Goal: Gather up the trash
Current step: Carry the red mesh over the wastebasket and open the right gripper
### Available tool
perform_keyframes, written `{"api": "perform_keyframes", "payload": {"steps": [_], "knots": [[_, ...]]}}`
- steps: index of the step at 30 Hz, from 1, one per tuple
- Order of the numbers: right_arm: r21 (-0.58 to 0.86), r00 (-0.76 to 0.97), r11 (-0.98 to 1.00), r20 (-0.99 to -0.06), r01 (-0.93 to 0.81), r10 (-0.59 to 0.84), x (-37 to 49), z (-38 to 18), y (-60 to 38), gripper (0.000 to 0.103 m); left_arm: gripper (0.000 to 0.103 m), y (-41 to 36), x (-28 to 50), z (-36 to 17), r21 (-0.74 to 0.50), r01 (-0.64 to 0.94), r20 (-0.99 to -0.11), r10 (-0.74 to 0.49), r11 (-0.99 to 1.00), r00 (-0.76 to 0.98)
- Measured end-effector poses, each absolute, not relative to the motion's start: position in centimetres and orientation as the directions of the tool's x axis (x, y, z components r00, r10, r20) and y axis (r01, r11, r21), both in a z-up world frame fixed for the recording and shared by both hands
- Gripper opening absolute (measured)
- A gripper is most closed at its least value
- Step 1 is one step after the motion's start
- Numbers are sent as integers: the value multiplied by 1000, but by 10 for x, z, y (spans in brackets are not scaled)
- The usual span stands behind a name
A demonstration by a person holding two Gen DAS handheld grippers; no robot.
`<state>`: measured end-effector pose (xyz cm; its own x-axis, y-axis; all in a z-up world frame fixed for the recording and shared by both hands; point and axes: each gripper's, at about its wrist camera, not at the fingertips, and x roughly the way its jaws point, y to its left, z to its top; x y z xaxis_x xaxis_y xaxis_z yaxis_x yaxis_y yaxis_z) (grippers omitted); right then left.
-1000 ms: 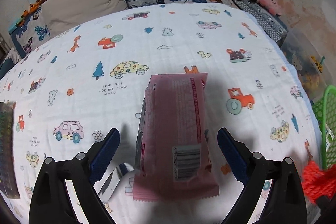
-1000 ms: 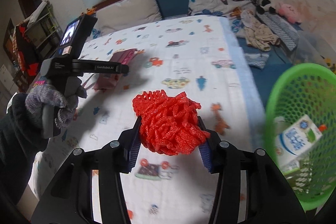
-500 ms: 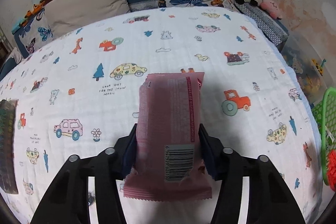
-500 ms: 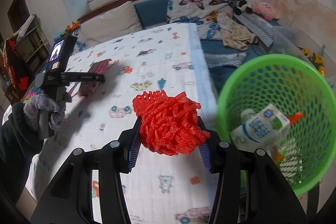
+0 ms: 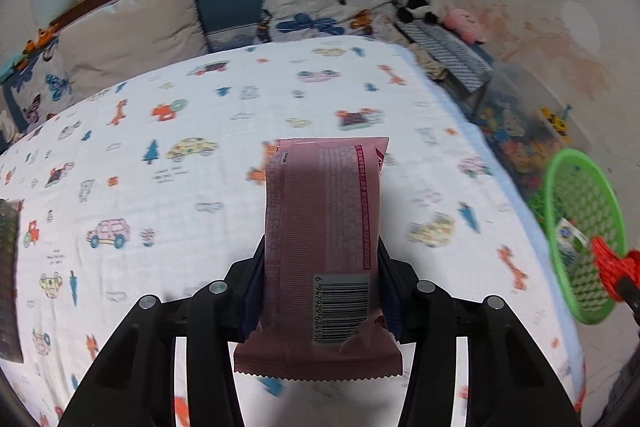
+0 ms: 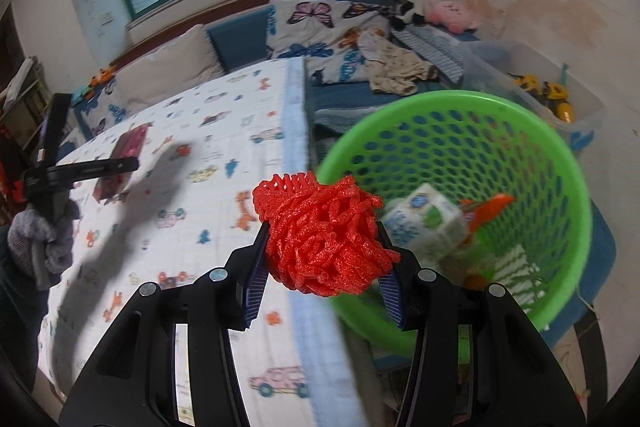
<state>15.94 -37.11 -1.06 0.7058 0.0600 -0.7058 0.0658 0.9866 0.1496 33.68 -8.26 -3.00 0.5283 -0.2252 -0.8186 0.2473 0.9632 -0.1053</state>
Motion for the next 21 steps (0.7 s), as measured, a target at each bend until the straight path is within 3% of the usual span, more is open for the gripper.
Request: {"api": "perform_keyframes", "payload": {"steps": [21], "knots": [[109,688,951,-715,289,-127,147,-17,-463,53,47,-226,270,19,-137,529,-770,-426,837,475]]}}
